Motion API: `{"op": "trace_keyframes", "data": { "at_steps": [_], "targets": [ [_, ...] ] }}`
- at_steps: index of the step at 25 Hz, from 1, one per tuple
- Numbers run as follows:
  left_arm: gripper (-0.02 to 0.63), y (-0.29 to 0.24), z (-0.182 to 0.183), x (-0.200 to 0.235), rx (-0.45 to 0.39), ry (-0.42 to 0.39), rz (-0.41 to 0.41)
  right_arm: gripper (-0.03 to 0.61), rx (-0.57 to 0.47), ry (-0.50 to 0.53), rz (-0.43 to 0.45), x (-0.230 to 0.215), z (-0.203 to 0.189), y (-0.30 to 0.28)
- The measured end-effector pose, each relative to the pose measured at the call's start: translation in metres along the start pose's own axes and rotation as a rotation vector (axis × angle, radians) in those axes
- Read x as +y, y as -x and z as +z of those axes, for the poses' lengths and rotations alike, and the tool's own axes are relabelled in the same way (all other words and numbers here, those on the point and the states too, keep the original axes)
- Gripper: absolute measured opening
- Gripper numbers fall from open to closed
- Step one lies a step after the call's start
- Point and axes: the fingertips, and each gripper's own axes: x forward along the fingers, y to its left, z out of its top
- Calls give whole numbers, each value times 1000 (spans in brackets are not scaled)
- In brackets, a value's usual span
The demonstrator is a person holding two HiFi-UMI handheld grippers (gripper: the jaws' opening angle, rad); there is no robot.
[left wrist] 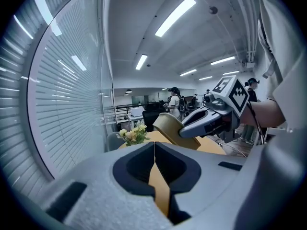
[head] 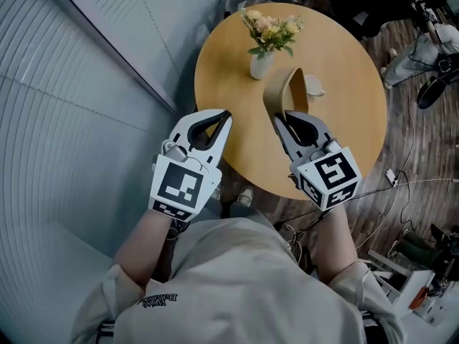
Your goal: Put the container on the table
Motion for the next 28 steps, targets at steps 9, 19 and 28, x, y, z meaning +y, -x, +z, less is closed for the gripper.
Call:
{"op": "trace_keyframes", "data": {
  "at_steps": [9, 19, 28],
  "targets": [
    [21, -20, -30, 21, 58, 5, 19, 37, 91, -22, 75, -4, -32, -52],
    [21, -52, -88, 34, 157, 108, -30, 37, 203, -95, 108, -11, -82, -108],
    [22, -68, -140, 39, 242, 176, -51, 37, 302, -168, 133, -7, -132, -150]
  ]
}}
